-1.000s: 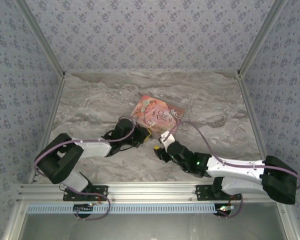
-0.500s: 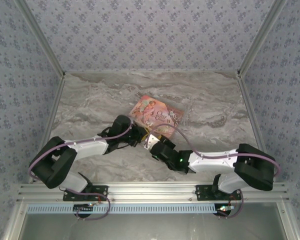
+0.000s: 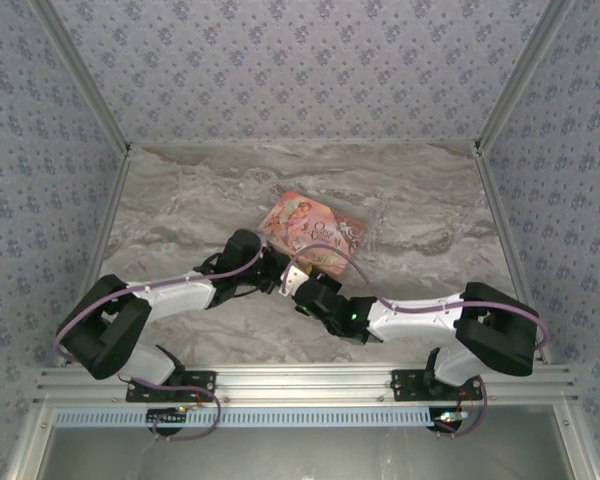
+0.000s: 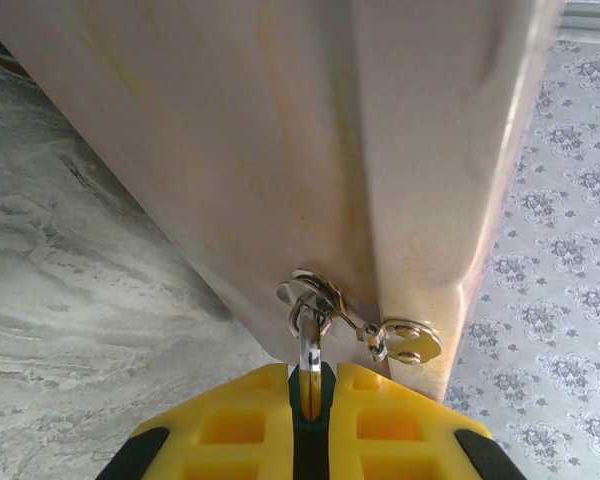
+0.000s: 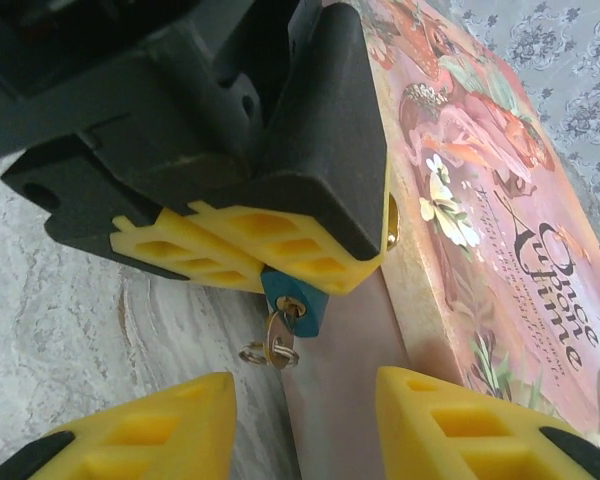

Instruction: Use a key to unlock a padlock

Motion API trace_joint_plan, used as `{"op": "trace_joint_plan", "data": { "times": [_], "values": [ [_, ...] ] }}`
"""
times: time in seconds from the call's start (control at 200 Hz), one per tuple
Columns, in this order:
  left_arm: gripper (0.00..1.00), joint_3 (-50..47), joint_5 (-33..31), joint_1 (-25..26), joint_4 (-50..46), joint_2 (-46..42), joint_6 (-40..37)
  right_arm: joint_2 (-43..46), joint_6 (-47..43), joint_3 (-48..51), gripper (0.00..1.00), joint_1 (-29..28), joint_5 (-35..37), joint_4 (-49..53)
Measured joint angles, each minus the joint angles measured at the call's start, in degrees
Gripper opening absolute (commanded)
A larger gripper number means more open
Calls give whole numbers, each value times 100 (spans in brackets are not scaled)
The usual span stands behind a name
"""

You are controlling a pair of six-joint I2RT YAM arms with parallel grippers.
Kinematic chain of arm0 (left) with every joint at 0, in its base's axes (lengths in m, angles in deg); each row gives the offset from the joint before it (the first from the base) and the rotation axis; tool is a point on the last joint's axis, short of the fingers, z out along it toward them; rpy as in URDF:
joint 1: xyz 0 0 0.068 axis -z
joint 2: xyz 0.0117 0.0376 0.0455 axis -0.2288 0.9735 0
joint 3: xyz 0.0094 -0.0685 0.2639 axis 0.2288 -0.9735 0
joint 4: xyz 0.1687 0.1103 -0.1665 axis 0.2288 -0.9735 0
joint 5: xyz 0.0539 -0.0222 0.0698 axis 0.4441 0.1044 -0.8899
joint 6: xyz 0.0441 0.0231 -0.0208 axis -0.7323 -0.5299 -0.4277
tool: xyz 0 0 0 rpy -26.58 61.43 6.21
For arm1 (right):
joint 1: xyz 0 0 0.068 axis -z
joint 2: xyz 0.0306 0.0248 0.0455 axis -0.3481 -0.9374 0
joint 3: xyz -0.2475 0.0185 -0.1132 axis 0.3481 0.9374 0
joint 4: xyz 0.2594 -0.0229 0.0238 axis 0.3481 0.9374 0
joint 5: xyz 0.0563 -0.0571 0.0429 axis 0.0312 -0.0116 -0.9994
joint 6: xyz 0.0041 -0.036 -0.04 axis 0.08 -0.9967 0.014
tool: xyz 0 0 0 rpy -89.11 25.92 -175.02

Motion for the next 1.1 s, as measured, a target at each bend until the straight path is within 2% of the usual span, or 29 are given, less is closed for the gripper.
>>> {"op": "trace_joint_plan", "data": {
  "times": [0.265, 0.435, 0.645, 0.79, 1.104],
  "values": [
    [0, 0, 4, 0, 0, 0, 2, -72, -20, -24, 34, 131, -101, -155],
    [0, 13, 22, -26, 13, 0, 26, -94, -22, -33, 27, 212, -243, -240],
    [0, 31, 20, -42, 35, 0, 61, -136, -26, -55, 13, 275, -455, -291],
    [0, 42, 20, -74, 31, 0, 66, -136, -39, -57, 0, 306, -595, -313],
    [0, 50, -4, -90, 24, 2, 63, -133, 15, -59, 0, 444, -903, -350]
  ]
}}
